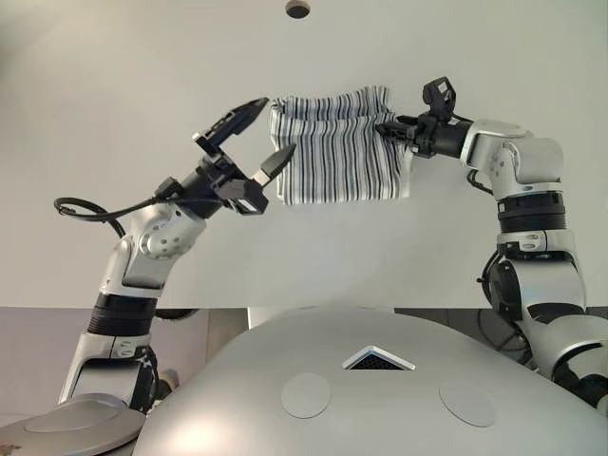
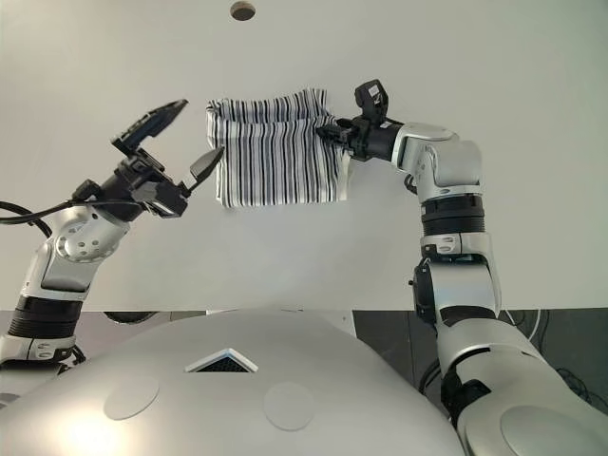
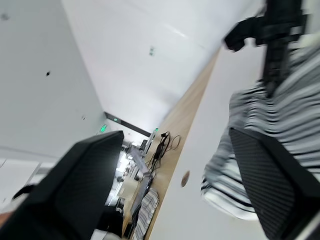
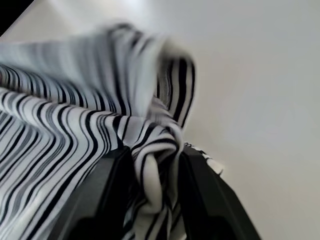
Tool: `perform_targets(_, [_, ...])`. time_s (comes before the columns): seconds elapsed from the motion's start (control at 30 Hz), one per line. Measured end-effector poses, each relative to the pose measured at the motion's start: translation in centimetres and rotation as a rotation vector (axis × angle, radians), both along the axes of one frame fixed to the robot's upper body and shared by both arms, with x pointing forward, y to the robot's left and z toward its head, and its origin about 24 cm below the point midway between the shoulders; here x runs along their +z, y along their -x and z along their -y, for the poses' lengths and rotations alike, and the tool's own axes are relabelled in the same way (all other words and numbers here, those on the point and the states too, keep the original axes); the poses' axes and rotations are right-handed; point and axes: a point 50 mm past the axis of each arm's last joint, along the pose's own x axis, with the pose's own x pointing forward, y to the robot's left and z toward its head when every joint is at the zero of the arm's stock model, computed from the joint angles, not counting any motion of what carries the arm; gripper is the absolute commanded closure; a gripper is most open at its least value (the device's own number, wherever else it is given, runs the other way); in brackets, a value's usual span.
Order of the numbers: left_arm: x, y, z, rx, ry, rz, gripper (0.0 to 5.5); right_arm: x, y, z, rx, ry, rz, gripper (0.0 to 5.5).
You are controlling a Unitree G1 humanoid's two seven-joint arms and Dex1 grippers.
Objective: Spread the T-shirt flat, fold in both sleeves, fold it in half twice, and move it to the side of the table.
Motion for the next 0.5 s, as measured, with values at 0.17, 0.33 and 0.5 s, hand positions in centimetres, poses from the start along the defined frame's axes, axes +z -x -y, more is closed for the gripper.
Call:
perform_targets(0.17, [-0.6, 0.3, 1.1, -0.037, -0.006, -0.009, 1.60, 0.7, 1.0, -1.0, 0.038, 0.071, 0.112, 3.91])
perform_targets(0.33, [-0.5, 0.1, 1.0, -0.020, 0.007, 0.000, 1.60, 4.2, 2.2, -1.6, 0.242, 0.303, 0.596, 3.91])
perform_targets(0.5, [0.2, -0.4, 0.6, 0.017, 0.059, 0.027, 1.60, 4.2, 2.9, -0.4, 0.420, 0.772, 0.889, 3.91])
